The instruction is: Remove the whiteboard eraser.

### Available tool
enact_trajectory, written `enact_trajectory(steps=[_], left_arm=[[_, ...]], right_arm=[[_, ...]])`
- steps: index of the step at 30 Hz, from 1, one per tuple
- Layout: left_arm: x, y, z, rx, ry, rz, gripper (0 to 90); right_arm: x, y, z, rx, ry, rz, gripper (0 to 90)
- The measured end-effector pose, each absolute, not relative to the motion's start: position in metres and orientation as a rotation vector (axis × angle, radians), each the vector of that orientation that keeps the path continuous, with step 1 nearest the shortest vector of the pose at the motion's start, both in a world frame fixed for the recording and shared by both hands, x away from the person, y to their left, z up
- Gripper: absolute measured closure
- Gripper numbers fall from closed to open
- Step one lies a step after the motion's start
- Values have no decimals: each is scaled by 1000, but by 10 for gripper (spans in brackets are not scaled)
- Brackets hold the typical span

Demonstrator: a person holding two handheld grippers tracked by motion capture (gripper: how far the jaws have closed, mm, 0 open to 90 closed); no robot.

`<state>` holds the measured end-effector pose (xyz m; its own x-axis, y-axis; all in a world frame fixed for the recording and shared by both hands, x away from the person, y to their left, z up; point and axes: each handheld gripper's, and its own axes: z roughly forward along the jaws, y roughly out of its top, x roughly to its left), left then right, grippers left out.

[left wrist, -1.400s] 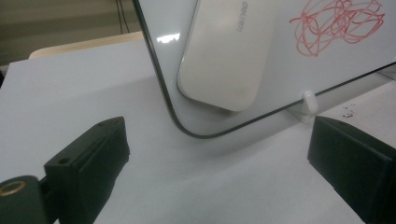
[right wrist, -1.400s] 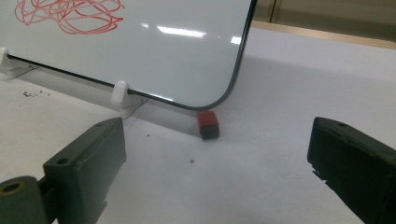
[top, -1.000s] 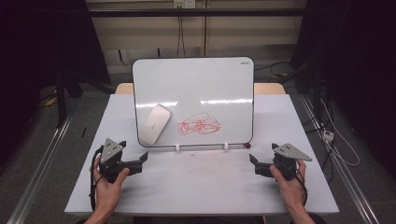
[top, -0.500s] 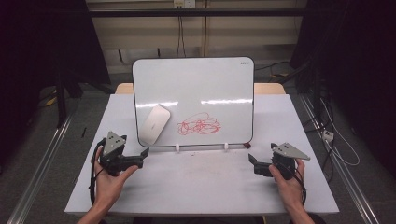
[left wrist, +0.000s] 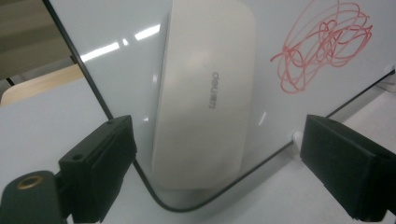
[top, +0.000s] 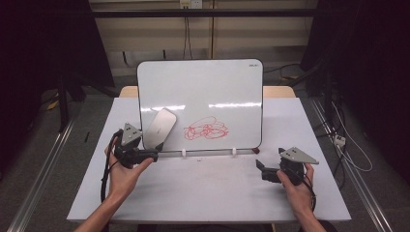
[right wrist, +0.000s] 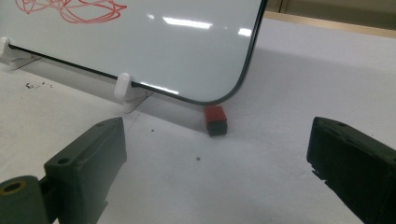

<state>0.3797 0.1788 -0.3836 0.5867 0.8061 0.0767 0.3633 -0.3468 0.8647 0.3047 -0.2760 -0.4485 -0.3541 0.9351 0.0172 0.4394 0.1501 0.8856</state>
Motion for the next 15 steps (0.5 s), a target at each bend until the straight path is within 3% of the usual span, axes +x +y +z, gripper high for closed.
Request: enact_trajectory(steps=[15], left_arm=[[403,153,-378,1987,912,700,162]], right_arm=[[306,-275,-448,1312,1876,1157,47]])
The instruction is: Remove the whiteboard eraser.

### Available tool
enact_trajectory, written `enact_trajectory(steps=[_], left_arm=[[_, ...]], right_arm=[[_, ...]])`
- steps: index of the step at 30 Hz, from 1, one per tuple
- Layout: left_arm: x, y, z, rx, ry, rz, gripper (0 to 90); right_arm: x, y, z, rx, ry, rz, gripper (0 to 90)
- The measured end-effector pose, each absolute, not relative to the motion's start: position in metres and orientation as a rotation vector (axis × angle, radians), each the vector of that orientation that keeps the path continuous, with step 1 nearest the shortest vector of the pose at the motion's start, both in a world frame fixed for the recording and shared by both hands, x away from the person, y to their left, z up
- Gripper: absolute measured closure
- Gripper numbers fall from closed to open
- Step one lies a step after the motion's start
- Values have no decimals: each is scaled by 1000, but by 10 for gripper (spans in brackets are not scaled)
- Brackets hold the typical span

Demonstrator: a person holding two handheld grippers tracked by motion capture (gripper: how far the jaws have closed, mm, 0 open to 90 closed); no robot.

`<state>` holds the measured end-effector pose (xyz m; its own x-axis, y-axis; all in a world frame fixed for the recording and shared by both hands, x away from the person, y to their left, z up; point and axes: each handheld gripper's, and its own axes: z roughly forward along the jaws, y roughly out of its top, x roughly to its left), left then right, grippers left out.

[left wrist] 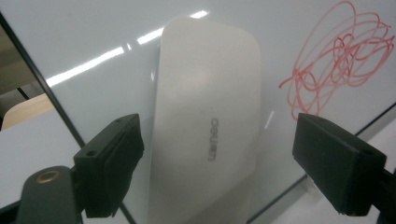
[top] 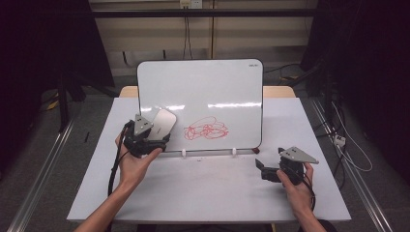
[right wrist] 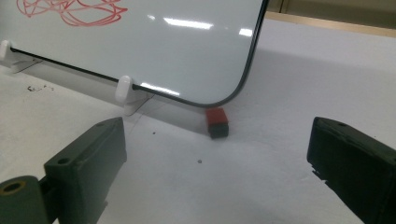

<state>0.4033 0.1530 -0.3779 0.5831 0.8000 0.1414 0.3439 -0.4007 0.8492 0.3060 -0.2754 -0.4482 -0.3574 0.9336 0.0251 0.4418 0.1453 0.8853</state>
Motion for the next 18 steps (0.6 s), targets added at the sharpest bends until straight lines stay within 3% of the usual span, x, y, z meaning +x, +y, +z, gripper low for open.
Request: enact_trajectory(steps=[18], left_arm=[[412,139,-385,2075,939,809,257]], right_arm=[[306,-276,-450,1313,1888,1170,47]])
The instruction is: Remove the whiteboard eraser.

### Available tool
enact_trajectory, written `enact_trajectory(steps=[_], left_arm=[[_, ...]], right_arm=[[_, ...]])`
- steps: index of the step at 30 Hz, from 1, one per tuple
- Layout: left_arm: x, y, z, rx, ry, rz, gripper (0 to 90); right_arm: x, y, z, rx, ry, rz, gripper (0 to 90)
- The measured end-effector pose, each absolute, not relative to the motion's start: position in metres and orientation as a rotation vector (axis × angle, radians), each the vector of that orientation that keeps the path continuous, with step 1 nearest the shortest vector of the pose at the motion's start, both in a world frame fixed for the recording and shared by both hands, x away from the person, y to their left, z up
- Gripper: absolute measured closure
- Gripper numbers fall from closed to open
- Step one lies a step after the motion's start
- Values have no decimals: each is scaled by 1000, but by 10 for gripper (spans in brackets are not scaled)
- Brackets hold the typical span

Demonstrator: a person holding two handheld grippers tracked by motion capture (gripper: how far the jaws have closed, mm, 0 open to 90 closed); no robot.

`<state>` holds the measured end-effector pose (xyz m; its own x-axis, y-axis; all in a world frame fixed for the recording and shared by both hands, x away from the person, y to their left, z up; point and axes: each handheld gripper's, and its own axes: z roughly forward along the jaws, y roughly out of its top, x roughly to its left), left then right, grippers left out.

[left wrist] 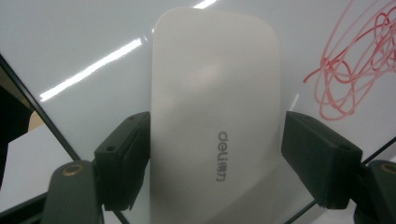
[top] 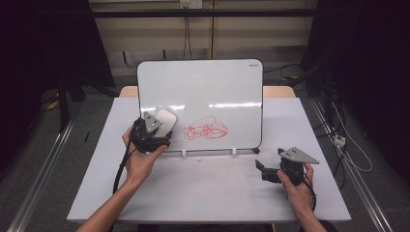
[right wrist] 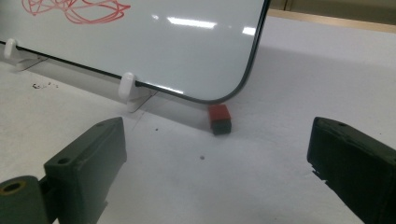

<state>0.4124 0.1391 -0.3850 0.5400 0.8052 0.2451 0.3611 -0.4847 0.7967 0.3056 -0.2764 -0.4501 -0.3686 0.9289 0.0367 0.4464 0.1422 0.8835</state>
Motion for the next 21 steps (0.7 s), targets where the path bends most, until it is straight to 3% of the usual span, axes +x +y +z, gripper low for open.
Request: enact_trajectory(steps=[11,21], left_arm=[[410,133,-389,2122,923,898,296],[411,133,-388,2113,943,878,303]], right_arm=[[306,-277,-451,1317,1892,1165,47],[306,-272,-449,1315,1892,1160,47]])
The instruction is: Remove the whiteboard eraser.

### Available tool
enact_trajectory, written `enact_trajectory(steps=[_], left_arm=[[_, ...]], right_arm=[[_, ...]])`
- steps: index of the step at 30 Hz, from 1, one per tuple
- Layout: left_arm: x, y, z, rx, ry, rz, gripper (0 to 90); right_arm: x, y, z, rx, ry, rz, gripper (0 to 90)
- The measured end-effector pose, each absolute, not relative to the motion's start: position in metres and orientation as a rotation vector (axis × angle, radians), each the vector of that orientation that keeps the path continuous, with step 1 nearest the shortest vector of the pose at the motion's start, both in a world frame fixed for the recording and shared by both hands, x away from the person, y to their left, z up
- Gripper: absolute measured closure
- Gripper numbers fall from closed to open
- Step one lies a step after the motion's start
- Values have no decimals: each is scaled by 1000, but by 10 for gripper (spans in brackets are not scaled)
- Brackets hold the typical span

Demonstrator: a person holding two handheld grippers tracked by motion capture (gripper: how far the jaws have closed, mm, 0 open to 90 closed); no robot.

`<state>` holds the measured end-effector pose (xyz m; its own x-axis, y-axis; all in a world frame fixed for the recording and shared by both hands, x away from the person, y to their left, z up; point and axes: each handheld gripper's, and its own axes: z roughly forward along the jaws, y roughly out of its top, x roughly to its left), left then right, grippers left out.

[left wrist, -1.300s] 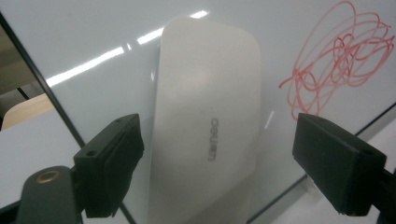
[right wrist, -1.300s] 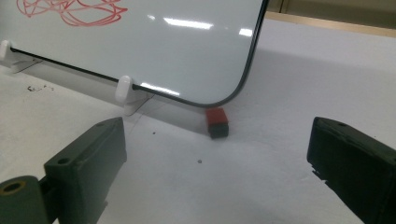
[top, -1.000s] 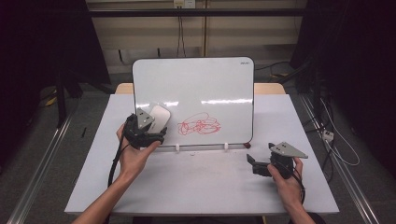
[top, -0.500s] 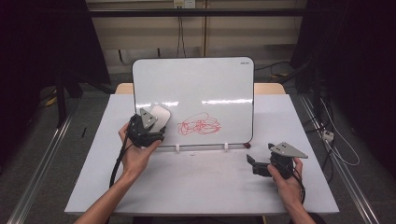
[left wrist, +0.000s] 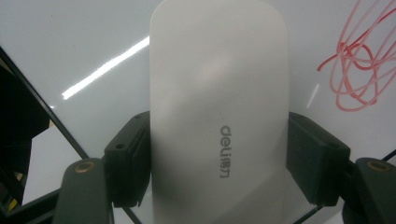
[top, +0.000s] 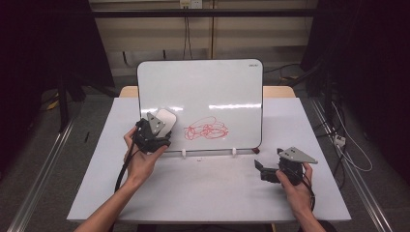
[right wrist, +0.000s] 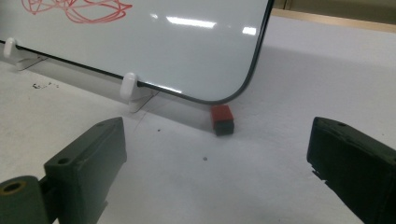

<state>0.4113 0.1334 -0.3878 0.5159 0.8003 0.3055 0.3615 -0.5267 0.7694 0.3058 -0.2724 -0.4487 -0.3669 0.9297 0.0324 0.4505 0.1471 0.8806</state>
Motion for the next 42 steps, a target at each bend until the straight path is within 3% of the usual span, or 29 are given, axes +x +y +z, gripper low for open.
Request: enact_trajectory(steps=[42], left_arm=[[410,146,-385,2063,922,798,308]], right_arm=[[306,-273,-448,1310,1889,1173,47]])
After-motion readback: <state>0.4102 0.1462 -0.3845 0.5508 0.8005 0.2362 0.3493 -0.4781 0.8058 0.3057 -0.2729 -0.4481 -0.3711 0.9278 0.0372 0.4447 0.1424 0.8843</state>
